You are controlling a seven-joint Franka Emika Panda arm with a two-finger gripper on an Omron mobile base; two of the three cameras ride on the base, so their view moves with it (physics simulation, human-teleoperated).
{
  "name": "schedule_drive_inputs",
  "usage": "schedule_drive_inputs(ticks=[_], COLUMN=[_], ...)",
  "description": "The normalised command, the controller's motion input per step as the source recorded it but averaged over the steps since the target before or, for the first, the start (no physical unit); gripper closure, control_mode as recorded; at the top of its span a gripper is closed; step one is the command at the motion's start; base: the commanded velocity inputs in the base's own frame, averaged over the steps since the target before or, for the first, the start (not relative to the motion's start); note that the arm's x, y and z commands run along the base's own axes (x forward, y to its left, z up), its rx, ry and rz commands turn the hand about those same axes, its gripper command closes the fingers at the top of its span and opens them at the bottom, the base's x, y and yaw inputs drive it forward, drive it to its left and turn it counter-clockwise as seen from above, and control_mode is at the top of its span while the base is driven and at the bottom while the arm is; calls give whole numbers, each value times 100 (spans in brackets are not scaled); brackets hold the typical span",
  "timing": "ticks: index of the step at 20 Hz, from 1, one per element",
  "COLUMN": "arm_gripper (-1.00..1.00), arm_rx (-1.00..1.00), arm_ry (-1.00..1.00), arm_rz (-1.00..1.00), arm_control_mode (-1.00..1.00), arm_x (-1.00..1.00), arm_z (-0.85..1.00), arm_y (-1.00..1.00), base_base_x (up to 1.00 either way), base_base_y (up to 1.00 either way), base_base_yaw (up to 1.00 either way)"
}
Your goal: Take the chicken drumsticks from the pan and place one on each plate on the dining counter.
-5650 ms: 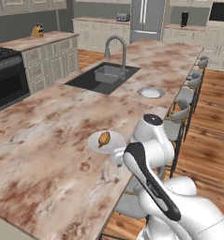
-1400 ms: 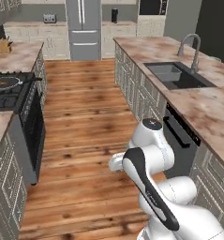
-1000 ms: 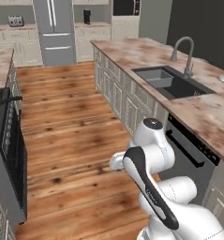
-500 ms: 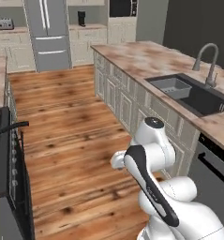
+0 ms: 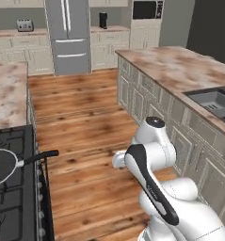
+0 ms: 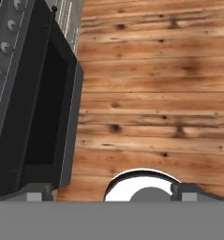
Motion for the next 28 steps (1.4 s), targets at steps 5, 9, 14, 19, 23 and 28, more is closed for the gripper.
schedule_drive_inputs(ticks=[5, 9, 14, 19, 23, 28], arm_gripper=[-100, -100, -100, -100, -100, -100], arm_rx=[0, 0, 0, 0, 0, 0], arm_ry=[0, 0, 0, 0, 0, 0], arm_rz=[0, 0, 0, 0, 0, 0], arm_control_mode=[100, 100, 100, 100, 100, 100], arm_x=[0, 0, 0, 0, 0, 0], arm_z=[0, 0, 0, 0, 0, 0], arm_y=[0, 0, 0, 0, 0, 0], base_base_x=[85, 31, 6, 5, 68, 21], base_base_y=[30, 25, 9, -2, -33, -69], base_base_yaw=[45, 81, 100, 100, 47, -5])
